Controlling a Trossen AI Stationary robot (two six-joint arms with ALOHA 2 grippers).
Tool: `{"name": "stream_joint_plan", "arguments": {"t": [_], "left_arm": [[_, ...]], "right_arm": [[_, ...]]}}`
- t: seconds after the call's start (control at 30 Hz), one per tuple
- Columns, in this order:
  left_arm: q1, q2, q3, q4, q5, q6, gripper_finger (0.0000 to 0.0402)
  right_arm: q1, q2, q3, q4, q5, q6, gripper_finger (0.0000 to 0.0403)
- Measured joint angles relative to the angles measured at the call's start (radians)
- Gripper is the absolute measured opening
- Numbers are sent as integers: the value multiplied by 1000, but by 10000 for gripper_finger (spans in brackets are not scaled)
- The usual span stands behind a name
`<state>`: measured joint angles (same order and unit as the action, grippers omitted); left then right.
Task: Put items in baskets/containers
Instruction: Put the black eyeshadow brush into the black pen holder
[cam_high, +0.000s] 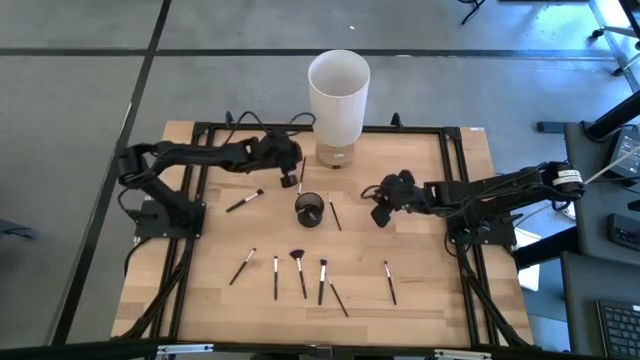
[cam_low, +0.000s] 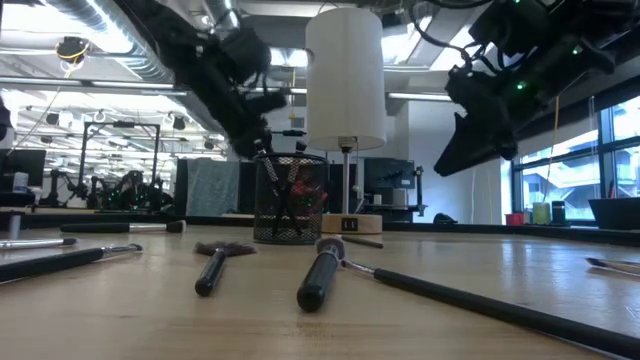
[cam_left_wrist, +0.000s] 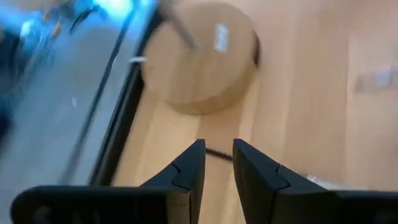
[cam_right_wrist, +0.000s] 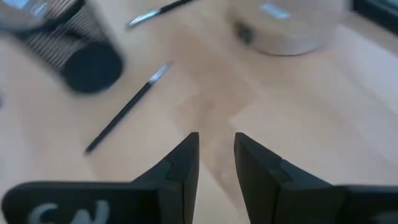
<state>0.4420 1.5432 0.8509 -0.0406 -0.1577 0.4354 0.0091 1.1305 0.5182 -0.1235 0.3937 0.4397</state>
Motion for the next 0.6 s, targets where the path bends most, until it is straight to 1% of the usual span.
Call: {"name": "stream_joint_plan", "arguments": {"t": [0.07,0.17,0.27,0.37,0.47,0.6], "left_arm": [[6,25,0,-1,-2,151,77],[3,54,0,2,-19,324,77],[-14,76,0,-22,-19,488,77],[-38,92,0,-58,14,635,77],[-60,103,0,-68,59,727,77],[-84,115,0,-61,63,758,77]], "right_arm": [[0,0,0,-1,-55,-55,100],[0,0,0,-7,-110,-119,100],[0,0,0,-29,-143,-179,100],[0,1,0,-39,-171,-245,100],[0,1,0,-37,-186,-303,100],[0,1,0,-35,-186,-362,100]]}}
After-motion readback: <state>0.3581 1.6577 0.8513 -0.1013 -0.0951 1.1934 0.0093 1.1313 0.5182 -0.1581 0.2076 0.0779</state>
